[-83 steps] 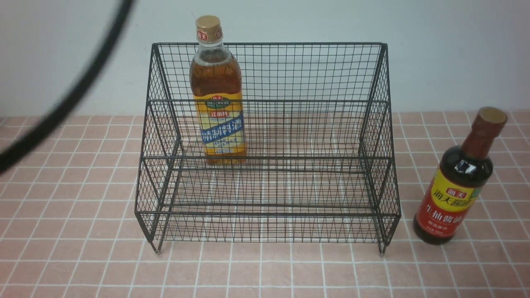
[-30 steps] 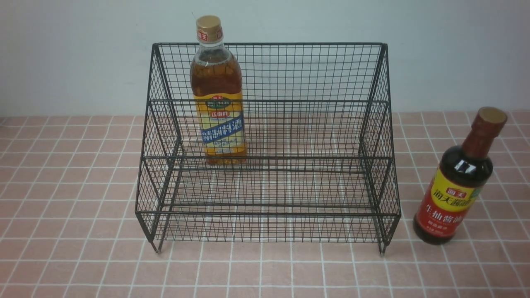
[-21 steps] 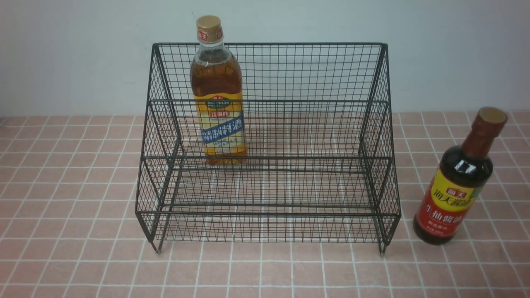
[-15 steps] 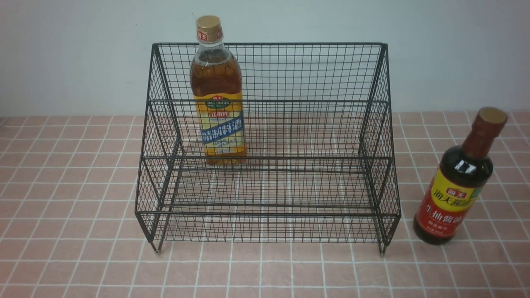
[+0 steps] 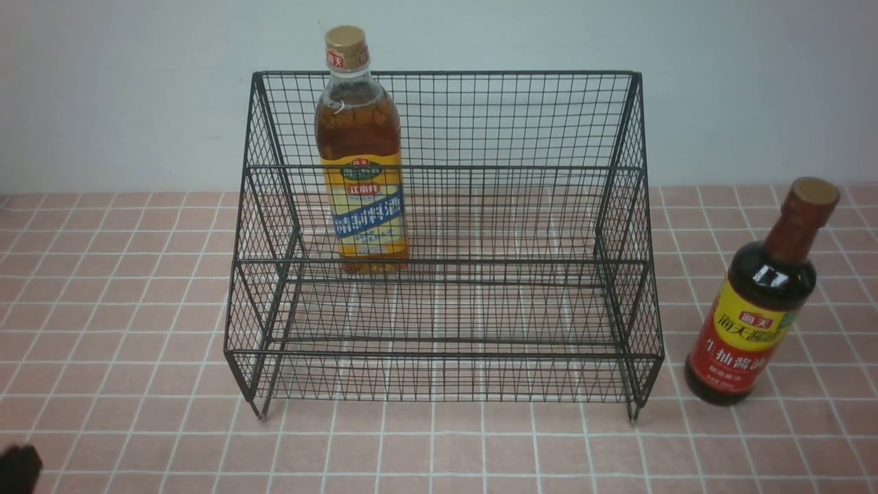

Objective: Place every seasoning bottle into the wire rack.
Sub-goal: Use the right arm to grab the condiment bottle closest to it

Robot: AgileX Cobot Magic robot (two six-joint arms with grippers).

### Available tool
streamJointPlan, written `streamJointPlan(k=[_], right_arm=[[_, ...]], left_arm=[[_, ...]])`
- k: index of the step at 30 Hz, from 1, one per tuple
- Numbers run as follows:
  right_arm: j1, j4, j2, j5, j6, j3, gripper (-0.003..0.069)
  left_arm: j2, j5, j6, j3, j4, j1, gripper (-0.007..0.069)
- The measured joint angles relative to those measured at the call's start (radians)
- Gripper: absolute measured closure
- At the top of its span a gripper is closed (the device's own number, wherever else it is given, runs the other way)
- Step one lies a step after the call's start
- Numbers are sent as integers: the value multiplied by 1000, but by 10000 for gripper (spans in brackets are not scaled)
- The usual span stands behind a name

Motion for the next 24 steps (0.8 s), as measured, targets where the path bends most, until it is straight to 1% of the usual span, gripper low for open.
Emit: streamJointPlan(k=[4, 24], right_arm=[[0, 0, 0, 0, 0, 0, 673], [0, 0, 0, 0, 0, 0, 673]], left_arm=[[-8, 86, 0, 5, -5, 0, 630], [-8, 91, 1, 5, -6, 2, 630]])
